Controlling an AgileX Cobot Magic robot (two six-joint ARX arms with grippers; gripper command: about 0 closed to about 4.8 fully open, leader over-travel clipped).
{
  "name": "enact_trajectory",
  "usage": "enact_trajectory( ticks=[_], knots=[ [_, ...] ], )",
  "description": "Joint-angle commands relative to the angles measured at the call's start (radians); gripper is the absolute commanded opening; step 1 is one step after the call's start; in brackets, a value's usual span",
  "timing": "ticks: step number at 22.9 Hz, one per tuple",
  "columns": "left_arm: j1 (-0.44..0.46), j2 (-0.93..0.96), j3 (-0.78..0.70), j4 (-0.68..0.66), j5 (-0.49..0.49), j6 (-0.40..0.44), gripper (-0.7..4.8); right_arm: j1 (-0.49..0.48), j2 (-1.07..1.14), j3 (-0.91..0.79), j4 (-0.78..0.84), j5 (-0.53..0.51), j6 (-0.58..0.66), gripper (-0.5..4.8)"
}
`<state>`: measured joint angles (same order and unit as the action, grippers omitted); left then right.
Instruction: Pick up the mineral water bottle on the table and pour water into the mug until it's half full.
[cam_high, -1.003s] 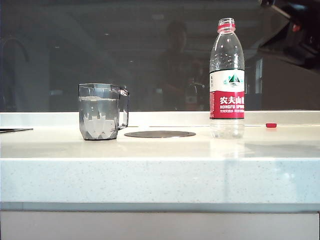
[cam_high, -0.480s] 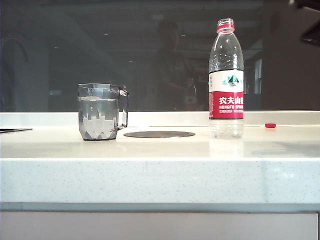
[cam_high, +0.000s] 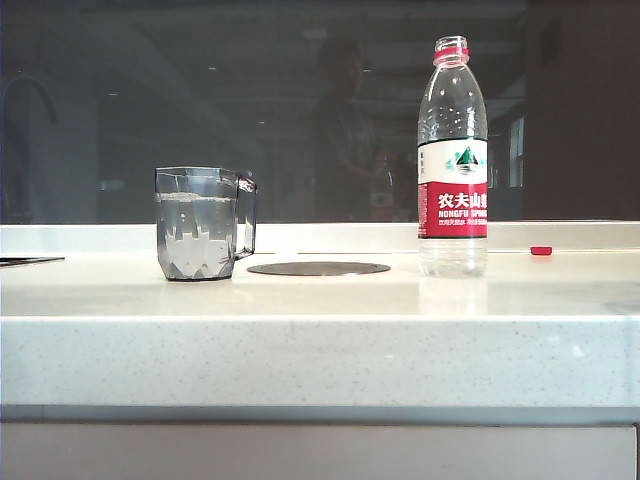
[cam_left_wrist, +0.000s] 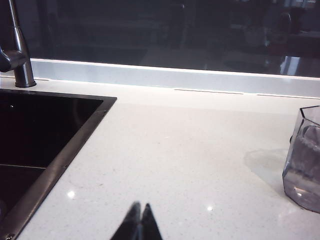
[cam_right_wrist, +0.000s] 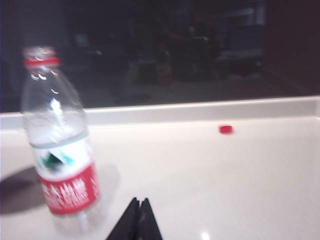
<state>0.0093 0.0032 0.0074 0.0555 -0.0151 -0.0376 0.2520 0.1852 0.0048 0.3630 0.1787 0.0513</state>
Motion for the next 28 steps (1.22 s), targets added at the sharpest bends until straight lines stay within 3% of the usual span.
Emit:
enact_trajectory(
  ticks=[1, 6, 10, 28],
  knots=[
    [0.002, 0.0, 0.003, 0.009, 0.0, 0.004, -0.04, -0.107, -0.112, -0.004, -0.175, -0.073, -0.003, -0.01],
    [0.002, 0.0, 0.003, 0.008, 0.0, 0.004, -0.04, -0.254, -0.187, -0.004, -0.271, -0.161, -0.003, -0.01],
    [0.002, 0.0, 0.003, 0.005, 0.0, 0.004, -0.04, -0.299, -0.187, -0.003, -0.278, -0.163, -0.003, -0.01],
    [0.002, 0.0, 0.003, 0.005, 0.0, 0.004, -0.04, -0.303, -0.187, -0.003, -0.283, -0.162, -0.024, 0.0]
  ],
)
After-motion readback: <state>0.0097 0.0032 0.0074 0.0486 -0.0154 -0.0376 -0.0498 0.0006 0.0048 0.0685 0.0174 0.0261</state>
